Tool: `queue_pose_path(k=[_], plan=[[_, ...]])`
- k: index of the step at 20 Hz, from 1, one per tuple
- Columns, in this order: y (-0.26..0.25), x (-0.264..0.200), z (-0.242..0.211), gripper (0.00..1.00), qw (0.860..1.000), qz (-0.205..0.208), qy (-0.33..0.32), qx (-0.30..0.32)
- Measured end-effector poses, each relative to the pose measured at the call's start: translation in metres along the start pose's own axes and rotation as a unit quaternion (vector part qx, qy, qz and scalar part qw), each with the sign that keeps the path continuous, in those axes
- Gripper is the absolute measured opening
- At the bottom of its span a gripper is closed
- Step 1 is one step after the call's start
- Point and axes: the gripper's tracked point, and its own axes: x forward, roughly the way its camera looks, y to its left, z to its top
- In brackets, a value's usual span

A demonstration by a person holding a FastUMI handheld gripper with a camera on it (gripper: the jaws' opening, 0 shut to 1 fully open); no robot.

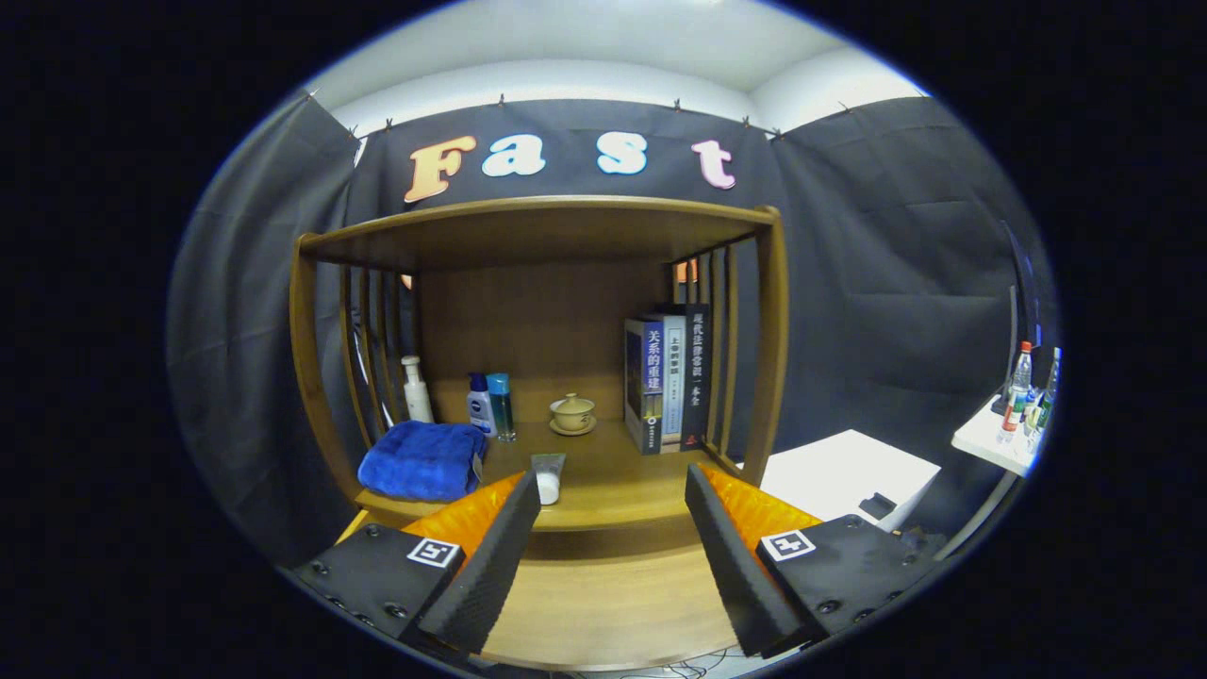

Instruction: Pull open the drawer, take out the items inside it, and place them on the countertop above the cabinet.

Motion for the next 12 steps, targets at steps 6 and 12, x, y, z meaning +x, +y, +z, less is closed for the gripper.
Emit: queue_pose_path(k=[6, 12], plan=[[-0.019, -0.048, -0.056, 1.00, 0.999, -0.012, -0.035, 0.007], [-0.028, -0.084, -0.108, 1.00, 0.999, -0.013, -0.049, 0.019]])
